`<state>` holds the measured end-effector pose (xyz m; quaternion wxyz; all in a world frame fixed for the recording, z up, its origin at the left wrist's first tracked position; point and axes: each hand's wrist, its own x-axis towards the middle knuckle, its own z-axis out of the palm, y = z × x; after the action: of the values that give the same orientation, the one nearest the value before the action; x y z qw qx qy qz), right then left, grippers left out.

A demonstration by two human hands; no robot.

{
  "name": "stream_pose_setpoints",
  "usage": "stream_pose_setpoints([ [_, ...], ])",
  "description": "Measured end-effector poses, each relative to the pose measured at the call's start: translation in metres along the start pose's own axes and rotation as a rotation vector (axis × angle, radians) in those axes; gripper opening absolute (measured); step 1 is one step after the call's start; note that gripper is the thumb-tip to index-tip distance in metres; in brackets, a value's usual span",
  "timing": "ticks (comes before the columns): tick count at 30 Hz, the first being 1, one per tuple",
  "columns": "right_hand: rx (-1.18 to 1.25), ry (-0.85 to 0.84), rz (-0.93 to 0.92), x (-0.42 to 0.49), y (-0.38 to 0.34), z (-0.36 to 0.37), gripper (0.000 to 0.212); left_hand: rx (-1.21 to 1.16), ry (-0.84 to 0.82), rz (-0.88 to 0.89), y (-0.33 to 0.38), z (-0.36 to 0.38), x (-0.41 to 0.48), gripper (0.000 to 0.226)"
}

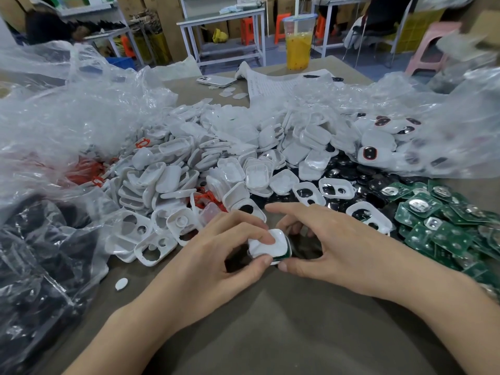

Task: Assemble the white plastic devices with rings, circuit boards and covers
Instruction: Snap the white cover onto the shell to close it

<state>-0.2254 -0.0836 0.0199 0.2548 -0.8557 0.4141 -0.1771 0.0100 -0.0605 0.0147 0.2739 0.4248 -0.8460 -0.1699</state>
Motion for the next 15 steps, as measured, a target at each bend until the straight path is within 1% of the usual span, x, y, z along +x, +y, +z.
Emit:
stream_pose_setpoints([
  [2, 0.004, 0.000, 0.005, -0.0008, 0.0005, -0.0008, 0.074, -0.022, 0.035, -0.006, -0.0014, -0.0006, 0.0002, 0.020],
  [4, 0.007, -0.001, 0.004, -0.0015, 0.0010, -0.0011, 0.076, -0.021, 0.110, -0.008, -0.0035, -0.0021, 0.0007, 0.020],
  [7, 0.029, 0.004, -0.011, -0.0014, 0.0000, -0.0007, 0.072, -0.003, 0.225, -0.010, -0.0072, -0.0044, 0.0024, 0.022],
  [9, 0.041, 0.009, -0.024, -0.0008, -0.0007, 0.0003, 0.075, 0.009, 0.277, -0.001, -0.0087, -0.0052, 0.0032, 0.023],
  [15, 0.047, 0.014, -0.038, -0.0024, -0.0022, 0.0008, 0.079, 0.016, 0.322, -0.011, -0.0104, -0.0066, 0.0036, 0.023],
])
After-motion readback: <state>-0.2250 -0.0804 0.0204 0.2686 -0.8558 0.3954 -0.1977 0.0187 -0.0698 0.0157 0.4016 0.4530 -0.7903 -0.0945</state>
